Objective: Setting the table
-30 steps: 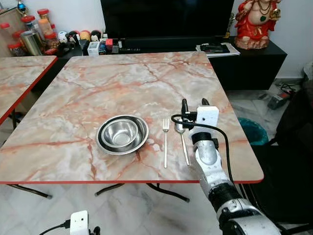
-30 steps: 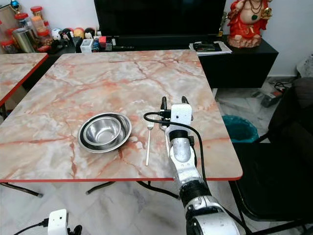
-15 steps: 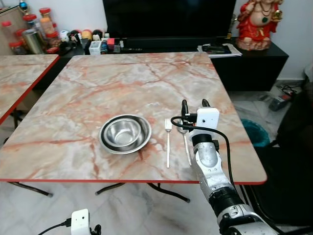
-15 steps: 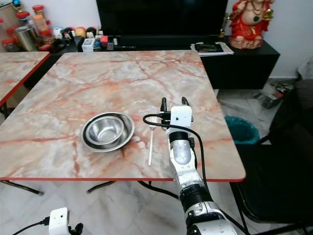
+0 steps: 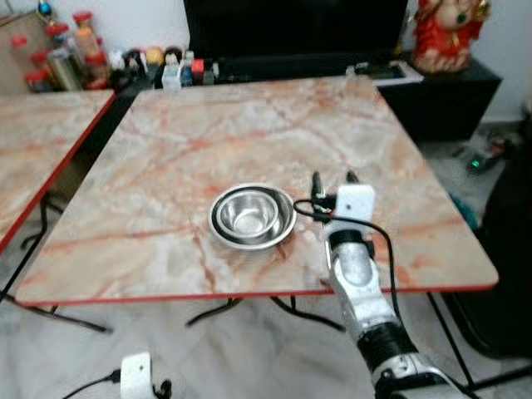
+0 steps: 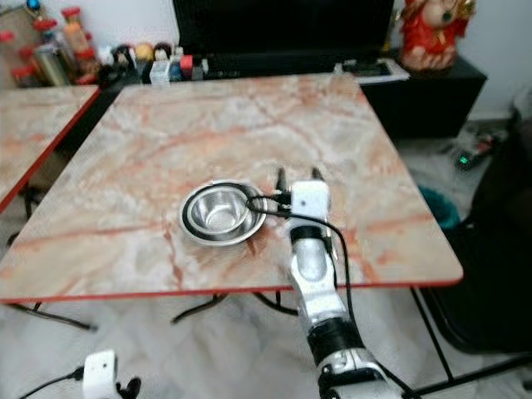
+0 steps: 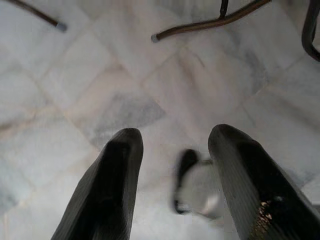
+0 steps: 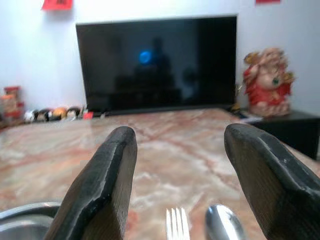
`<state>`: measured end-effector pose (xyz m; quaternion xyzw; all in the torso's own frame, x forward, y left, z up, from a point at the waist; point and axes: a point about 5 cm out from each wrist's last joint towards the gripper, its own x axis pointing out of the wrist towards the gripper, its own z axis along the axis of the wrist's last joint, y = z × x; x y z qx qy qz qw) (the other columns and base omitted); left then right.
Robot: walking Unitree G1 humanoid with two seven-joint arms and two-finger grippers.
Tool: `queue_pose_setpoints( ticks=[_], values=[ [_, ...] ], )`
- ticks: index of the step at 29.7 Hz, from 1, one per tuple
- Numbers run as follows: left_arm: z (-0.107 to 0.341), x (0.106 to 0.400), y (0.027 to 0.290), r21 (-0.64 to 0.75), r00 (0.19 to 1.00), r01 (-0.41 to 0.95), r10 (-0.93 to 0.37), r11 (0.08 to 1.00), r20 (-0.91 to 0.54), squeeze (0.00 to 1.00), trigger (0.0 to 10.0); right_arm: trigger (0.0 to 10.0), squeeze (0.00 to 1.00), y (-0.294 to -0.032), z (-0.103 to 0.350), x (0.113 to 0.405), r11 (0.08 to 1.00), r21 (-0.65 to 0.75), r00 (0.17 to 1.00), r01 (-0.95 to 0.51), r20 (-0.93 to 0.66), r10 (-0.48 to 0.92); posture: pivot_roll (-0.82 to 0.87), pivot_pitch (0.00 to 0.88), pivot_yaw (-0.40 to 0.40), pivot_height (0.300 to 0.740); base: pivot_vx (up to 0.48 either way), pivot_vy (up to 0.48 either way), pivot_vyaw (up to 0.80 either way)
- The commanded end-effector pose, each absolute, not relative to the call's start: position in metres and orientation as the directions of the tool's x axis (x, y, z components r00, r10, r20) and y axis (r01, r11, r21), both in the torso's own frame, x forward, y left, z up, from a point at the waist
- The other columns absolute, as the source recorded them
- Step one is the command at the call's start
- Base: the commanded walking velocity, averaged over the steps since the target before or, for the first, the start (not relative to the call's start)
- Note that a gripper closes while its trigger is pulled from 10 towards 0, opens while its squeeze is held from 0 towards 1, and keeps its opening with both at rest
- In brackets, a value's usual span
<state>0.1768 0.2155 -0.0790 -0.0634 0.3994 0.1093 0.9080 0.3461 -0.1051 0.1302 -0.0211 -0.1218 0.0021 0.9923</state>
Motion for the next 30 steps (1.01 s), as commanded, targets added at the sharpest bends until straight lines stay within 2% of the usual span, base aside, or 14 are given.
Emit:
queue_pose_setpoints(
  ticks=[1, 30],
  values=[
    [-0.0796, 0.1724, 0.2238, -0.005, 0.643, -0.259, 0.169, 0.966, -0.747, 0.0, 10.0, 10.0, 0.0, -0.092, 0.1363, 0.3466, 0.999, -0.03, 0.966, -0.029, 0.254, 0.035, 0.1, 0.0, 0.053, 0.74, 0.0, 0.48, 0.0],
    [-0.081, 0.169, 0.224, -0.004, 0.637, -0.267, 0.174, 0.964, -0.751, 0.0, 10.0, 10.0, 0.0, -0.0892, 0.1328, 0.344, 0.997, -0.043, 0.97, -0.068, 0.233, 0.076, 0.1, 0.0, 0.043, 0.74, 0.0, 0.48, 0.0]
  ],
)
